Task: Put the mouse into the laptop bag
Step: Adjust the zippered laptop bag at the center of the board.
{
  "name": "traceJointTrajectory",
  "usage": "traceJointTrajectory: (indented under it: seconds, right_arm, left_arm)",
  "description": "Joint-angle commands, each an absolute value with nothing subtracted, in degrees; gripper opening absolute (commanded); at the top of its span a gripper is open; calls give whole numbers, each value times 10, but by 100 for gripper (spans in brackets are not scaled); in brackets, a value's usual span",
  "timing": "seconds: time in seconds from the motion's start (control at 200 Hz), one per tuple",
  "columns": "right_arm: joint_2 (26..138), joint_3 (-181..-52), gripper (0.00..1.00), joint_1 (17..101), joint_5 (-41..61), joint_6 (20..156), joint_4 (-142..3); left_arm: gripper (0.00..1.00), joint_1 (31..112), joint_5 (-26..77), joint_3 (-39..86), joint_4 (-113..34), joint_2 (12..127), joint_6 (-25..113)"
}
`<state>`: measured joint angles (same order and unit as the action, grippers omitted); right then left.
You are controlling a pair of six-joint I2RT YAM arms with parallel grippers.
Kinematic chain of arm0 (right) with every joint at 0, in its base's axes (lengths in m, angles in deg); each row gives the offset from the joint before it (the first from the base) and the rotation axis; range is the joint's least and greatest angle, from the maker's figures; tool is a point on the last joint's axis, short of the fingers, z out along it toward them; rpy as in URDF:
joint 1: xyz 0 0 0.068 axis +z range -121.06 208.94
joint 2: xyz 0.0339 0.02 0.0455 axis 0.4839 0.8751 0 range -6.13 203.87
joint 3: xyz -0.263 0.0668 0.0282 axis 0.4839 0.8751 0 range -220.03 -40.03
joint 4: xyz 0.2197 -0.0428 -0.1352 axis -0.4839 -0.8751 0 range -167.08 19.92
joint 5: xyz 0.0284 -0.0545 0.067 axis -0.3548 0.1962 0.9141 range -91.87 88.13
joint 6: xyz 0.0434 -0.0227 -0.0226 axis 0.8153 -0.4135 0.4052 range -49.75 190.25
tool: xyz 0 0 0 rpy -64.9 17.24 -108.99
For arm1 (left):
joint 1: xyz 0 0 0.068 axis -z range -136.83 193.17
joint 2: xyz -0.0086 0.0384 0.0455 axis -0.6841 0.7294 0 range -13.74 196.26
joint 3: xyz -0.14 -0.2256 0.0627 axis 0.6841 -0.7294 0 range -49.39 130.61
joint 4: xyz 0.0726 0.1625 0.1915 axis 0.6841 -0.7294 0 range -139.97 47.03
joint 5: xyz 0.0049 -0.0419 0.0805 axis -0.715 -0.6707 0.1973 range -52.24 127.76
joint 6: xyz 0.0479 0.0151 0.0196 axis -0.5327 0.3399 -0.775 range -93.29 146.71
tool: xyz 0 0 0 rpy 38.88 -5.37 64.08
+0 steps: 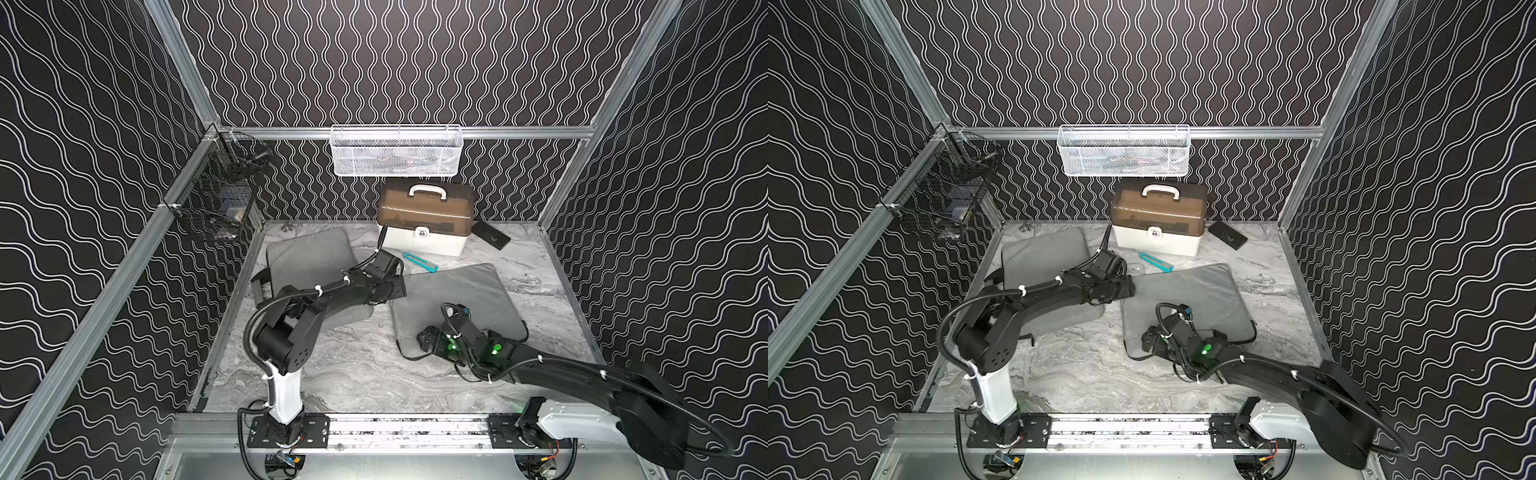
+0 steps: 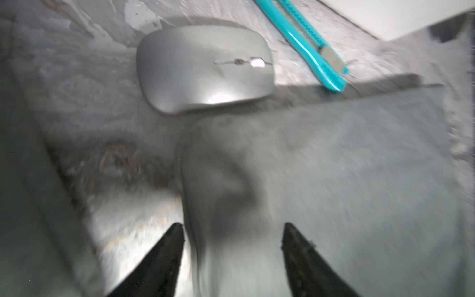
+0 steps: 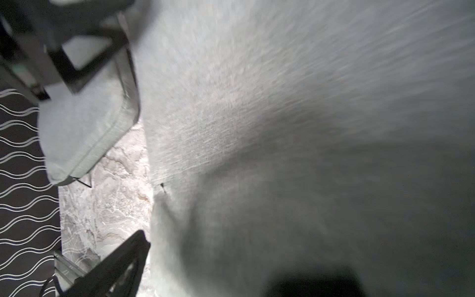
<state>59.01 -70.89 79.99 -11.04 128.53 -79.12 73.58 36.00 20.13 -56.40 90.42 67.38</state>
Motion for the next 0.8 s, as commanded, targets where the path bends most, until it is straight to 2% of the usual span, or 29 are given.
traceJointTrajectory:
  seconds: [0.0,0.095,0.25,0.445,0.605,0.735,0.796]
  right_arm:
    - [525,-695,100,785,-173,1279,-870]
    - [470,-678,100,762,-174,1276,-896]
    - [434,-686,100,711,-177,1264,-957]
    - [393,-688,100,606,-166,1233,-980]
    - [443,-709,100,527,-157,1209,-975]
    - [485,-725,100,452,-187,1193,-973]
    - [500,-727,100,403,-166,1173,-941]
  left_arm:
    - [79,739,367,150,-578,818,695]
    - [92,745,390,86,-586,726,717]
    - [94,766,405,-15,-612,588,765]
    - [95,873,402,-165,-541,458,860]
    - [96,956,422,-222,-473,453,901]
    - [96,1001,442,-220,-408,512,906]
    - [96,1017,448,-207,-387,549,903]
